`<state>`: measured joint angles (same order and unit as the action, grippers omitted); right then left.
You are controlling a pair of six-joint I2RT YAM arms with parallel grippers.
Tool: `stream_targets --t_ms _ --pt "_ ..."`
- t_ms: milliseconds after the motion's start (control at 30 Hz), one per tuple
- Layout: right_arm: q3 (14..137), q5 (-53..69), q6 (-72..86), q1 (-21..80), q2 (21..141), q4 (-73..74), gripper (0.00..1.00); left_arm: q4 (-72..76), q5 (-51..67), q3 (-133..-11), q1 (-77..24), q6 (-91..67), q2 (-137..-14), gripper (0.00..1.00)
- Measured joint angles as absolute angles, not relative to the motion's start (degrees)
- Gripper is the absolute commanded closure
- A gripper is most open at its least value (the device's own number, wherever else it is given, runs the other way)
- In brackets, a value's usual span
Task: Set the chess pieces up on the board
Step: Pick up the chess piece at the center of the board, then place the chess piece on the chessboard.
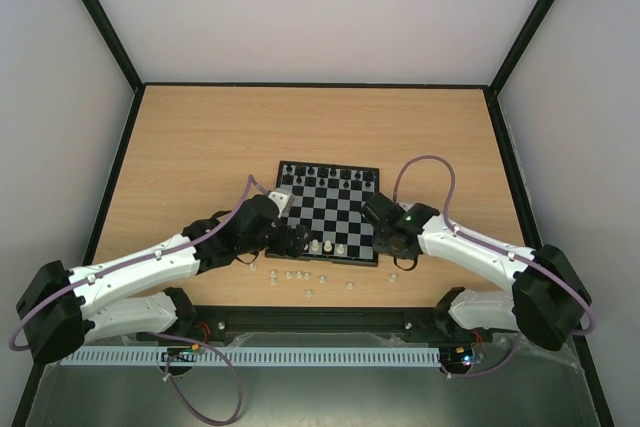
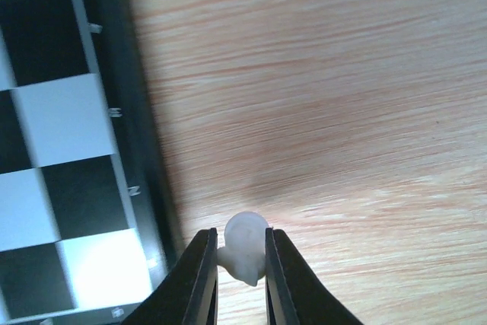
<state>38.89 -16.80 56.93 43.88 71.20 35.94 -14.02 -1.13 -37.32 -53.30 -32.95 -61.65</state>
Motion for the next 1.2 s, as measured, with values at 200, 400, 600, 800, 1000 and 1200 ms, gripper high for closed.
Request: stream_targets --t_ms 200,400,600,800,1000,1200 --pt "44.38 -17.47 56.95 47.03 70.17 39.03 0.91 -14.22 -2.33 -37.32 -52.88 -32.95 -61.65 0.0" --pt "47.75 -17.28 56.66 50.06 70.85 39.66 0.91 -15.33 -4.14 -37.32 -52.36 -33.04 -61.08 0.0" --pt "49.95 -16.43 55.75 52.62 75.53 38.92 0.91 -16.21 -5.5 -37.32 -51.05 -33.54 -58.83 0.01" --pt "50.74 -15.14 55.4 55.0 79.64 37.23 0.91 -17.34 -6.24 -37.32 -50.7 -33.71 -57.91 0.01" --pt "51.27 -14.06 55.22 56.14 80.64 34.68 0.9 -17.76 -6.33 -37.32 -50.7 -33.87 -57.87 0.01" --pt "51.22 -13.17 55.24 56.16 80.64 32.03 0.9 -17.85 -6.33 -37.32 -50.7 -33.87 -57.65 0.01"
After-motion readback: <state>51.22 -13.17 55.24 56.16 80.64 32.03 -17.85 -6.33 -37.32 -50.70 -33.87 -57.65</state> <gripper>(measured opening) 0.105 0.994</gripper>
